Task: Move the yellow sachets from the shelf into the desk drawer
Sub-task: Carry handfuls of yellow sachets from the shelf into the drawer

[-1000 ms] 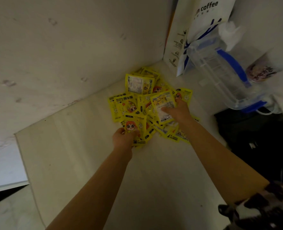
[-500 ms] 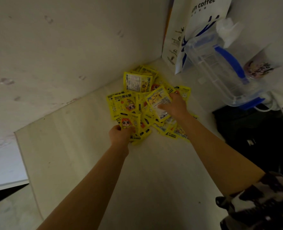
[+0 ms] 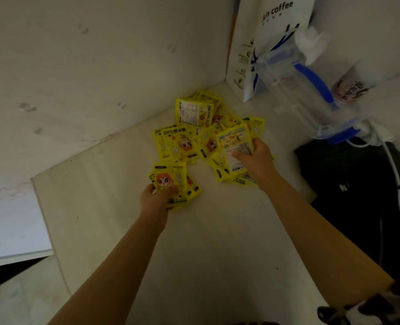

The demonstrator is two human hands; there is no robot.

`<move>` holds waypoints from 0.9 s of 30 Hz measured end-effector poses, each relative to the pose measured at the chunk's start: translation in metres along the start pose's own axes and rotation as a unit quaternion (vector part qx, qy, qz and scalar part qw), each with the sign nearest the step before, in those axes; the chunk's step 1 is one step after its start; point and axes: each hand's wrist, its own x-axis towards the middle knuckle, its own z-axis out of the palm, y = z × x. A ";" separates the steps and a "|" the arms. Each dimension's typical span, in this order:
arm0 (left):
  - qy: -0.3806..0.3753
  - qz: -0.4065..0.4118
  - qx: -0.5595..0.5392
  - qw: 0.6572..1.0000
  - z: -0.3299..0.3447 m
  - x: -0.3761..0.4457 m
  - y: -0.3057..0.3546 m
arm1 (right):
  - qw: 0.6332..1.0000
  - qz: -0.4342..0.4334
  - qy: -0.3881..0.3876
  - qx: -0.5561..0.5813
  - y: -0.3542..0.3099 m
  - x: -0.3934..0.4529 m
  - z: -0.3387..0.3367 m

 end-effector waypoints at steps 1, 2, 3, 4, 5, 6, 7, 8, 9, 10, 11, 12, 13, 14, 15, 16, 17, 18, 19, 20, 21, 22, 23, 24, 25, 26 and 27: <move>-0.006 -0.003 -0.004 1.000 -0.005 -0.004 -0.002 | 1.000 0.004 0.006 0.014 0.002 -0.009 -0.002; -0.014 -0.006 -0.005 1.000 -0.009 -0.008 -0.004 | 0.999 0.011 0.010 0.030 0.006 -0.018 -0.004; -0.024 -0.010 -0.003 1.000 -0.013 -0.012 -0.006 | 0.999 0.017 0.016 0.044 0.009 -0.027 -0.006; -0.034 -0.012 0.001 0.999 -0.017 -0.016 -0.008 | 0.998 0.022 0.020 0.059 0.013 -0.037 -0.008; -0.045 -0.014 0.007 0.999 -0.021 -0.021 -0.011 | 0.997 0.028 0.022 0.074 0.016 -0.047 -0.009; -0.057 -0.015 0.011 0.998 -0.025 -0.025 -0.012 | 0.995 0.037 0.023 0.085 0.020 -0.057 -0.010; -0.069 -0.017 0.013 0.997 -0.029 -0.028 -0.014 | 0.994 0.044 0.025 0.096 0.023 -0.067 -0.011; -0.080 -0.019 0.017 0.996 -0.032 -0.032 -0.017 | 0.993 0.051 0.028 0.104 0.027 -0.077 -0.012; -0.089 -0.021 0.023 0.996 -0.037 -0.035 -0.019 | 0.991 0.058 0.033 0.113 0.032 -0.088 -0.012; -0.094 -0.023 0.029 0.995 -0.040 -0.037 -0.021 | 0.990 0.066 0.039 0.119 0.037 -0.097 -0.012; -0.099 -0.025 0.036 0.994 -0.044 -0.040 -0.023 | 0.988 0.075 0.048 0.125 0.043 -0.108 -0.012; -0.106 -0.026 0.044 0.993 -0.048 -0.043 -0.024 | 0.986 0.084 0.060 0.128 0.049 -0.119 -0.010; -0.115 -0.028 0.053 0.992 -0.052 -0.045 -0.026 | 0.984 0.092 0.076 0.130 0.056 -0.131 -0.008; -0.125 -0.030 0.063 0.990 -0.057 -0.048 -0.028 | 0.981 0.101 0.093 0.134 0.063 -0.143 -0.004; -0.135 -0.033 0.075 0.987 -0.062 -0.051 -0.029 | 0.978 0.111 0.109 0.140 0.070 -0.156 0.000; -0.147 -0.035 0.087 0.985 -0.068 -0.053 -0.031 | 0.974 0.119 0.123 0.149 0.076 -0.170 0.006; -0.160 -0.036 0.099 0.981 -0.075 -0.055 -0.032 | 0.970 0.125 0.138 0.158 0.082 -0.183 0.012; -0.173 -0.035 0.113 0.978 -0.082 -0.056 -0.033 | 0.965 0.131 0.153 0.166 0.087 -0.197 0.018; -0.187 -0.031 0.129 0.973 -0.088 -0.056 -0.034 | 0.961 0.137 0.167 0.172 0.091 -0.211 0.025; -0.199 -0.026 0.145 0.969 -0.095 -0.057 -0.035 | 0.957 0.145 0.180 0.177 0.095 -0.224 0.032; -0.211 -0.020 0.161 0.964 -0.101 -0.058 -0.035 | 0.952 0.152 0.192 0.185 0.099 -0.237 0.039; -0.222 -0.016 0.176 0.959 -0.107 -0.058 -0.036 | 0.946 0.158 0.205 0.194 0.103 -0.249 0.046; -0.232 -0.014 0.191 0.954 -0.113 -0.058 -0.036 | 0.941 0.164 0.219 0.202 0.107 -0.261 0.053; -0.242 -0.013 0.205 0.948 -0.118 -0.059 -0.037 | 0.935 0.170 0.232 0.206 0.111 -0.273 0.060; -0.250 -0.011 0.219 0.943 -0.123 -0.061 -0.039 | 0.931 0.175 0.244 0.206 0.114 -0.286 0.066; -0.257 -0.009 0.231 0.938 -0.127 -0.062 -0.041 | 0.927 0.179 0.255 0.206 0.118 -0.297 0.072; -0.266 -0.007 0.245 0.932 -0.131 -0.064 -0.044 | 0.923 0.185 0.267 0.207 0.122 -0.309 0.077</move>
